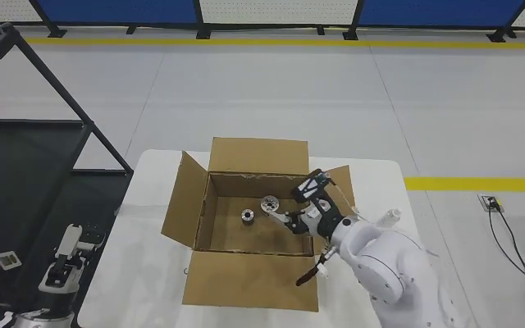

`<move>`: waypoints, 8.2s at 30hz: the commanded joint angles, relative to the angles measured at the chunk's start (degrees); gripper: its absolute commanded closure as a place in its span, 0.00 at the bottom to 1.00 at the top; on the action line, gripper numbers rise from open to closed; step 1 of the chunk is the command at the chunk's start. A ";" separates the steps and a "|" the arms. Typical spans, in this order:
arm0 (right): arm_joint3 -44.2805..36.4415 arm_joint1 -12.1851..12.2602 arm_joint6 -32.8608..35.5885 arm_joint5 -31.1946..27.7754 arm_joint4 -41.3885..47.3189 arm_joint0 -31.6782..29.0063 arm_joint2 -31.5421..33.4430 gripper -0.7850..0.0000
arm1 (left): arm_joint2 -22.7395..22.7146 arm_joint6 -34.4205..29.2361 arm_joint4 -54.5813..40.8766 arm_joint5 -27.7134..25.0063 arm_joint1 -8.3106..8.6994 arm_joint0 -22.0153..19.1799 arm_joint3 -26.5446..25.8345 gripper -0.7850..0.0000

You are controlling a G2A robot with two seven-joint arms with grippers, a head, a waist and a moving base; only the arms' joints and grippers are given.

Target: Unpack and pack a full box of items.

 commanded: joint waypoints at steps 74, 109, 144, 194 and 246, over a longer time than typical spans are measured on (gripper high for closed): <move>-7.68 4.75 -17.70 4.73 14.15 -19.46 26.80 1.00 | 0.00 0.00 0.00 0.00 0.00 0.00 0.00 0.00; 30.28 -2.09 6.66 9.53 0.62 22.75 -26.80 1.00 | 0.00 0.00 0.00 0.00 0.00 0.00 0.00 0.00; 37.67 -4.34 5.88 5.31 1.65 24.36 -25.73 0.55 | 0.00 0.00 0.00 0.00 0.00 0.00 0.00 0.00; 9.04 1.25 1.15 -16.00 25.51 4.05 -0.03 0.00 | 1.78 -1.58 3.57 2.72 0.28 -2.14 -0.90 0.00; 27.11 9.70 28.98 -15.59 74.20 7.77 11.56 0.00 | 29.62 -21.01 22.51 13.60 2.85 -21.67 7.47 0.00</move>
